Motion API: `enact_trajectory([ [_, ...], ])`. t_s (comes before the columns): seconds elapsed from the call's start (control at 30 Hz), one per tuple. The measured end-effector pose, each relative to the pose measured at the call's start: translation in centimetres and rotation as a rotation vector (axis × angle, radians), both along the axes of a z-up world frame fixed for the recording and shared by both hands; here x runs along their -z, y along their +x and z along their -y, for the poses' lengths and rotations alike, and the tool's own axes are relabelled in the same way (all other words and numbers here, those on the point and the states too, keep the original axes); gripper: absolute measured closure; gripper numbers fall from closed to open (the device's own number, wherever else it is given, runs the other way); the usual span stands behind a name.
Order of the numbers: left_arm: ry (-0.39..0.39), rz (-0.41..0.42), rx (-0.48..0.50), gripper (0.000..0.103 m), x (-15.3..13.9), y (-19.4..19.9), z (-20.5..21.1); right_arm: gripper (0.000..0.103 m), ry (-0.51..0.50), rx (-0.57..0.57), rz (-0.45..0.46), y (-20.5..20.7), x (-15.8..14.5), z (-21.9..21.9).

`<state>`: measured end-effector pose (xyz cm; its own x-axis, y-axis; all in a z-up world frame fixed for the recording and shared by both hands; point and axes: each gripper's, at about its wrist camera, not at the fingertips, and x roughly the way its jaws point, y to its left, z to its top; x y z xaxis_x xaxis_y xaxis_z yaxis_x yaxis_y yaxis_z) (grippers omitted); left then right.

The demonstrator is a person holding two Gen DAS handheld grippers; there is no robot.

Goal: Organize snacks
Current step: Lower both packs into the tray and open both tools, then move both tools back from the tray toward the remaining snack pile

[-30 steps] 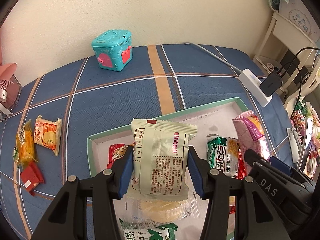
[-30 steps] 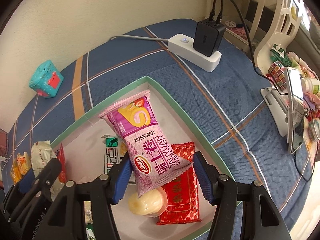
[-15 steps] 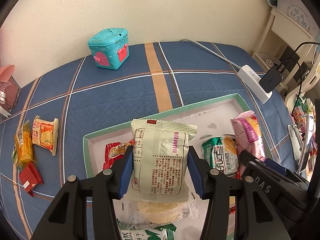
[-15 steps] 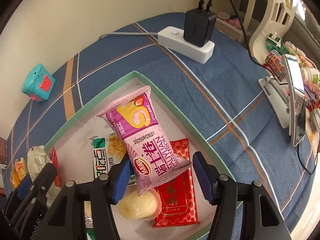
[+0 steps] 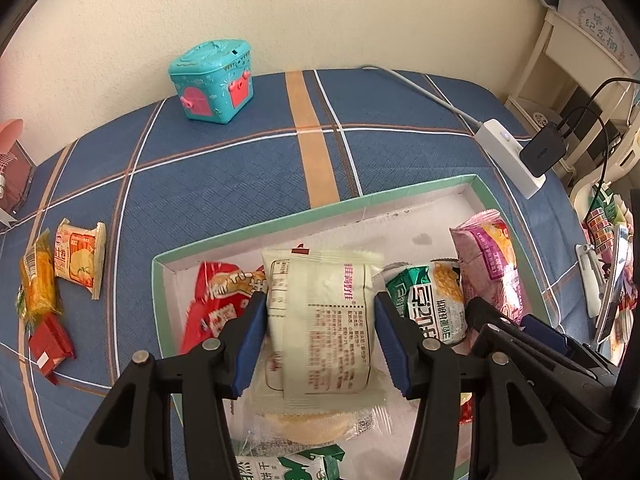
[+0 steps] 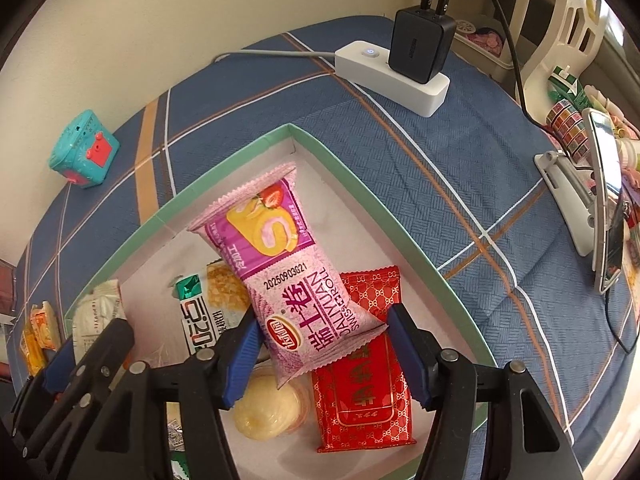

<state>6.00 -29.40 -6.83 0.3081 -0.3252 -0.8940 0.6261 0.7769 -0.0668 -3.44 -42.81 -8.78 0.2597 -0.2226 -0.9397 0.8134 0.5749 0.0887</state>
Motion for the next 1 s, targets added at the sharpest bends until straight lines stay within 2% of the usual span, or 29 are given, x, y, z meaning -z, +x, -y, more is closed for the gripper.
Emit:
enact_trajectory([
  [0.07, 0.004, -0.001, -0.005, 0.048, 0.0, 0.0, 0.0, 0.035, -0.001, 0.011, -0.007, 0.0, 0.1, 0.1],
  [0.17, 0.005, -0.01, -0.012, 0.043, -0.1, 0.1, -0.1, 0.026, 0.01, 0.023, -0.013, -0.4, 0.3, 0.4],
  [0.4, 0.006, -0.037, -0.026, 0.041, -0.7, 0.0, -0.6, 0.026, 0.02, 0.014, -0.028, -0.8, 0.3, 0.3],
  [0.67, -0.017, -0.056, -0.04, 0.041, -2.5, -0.1, -1.6, 0.021, -0.04, -0.005, -0.003, -1.4, -2.8, -0.8],
  [1.0, -0.024, -0.049, -0.12, 0.041, -4.1, 0.9, -4.7, 0.02, -0.099, -0.036, 0.034, -1.8, -6.2, -2.5],
])
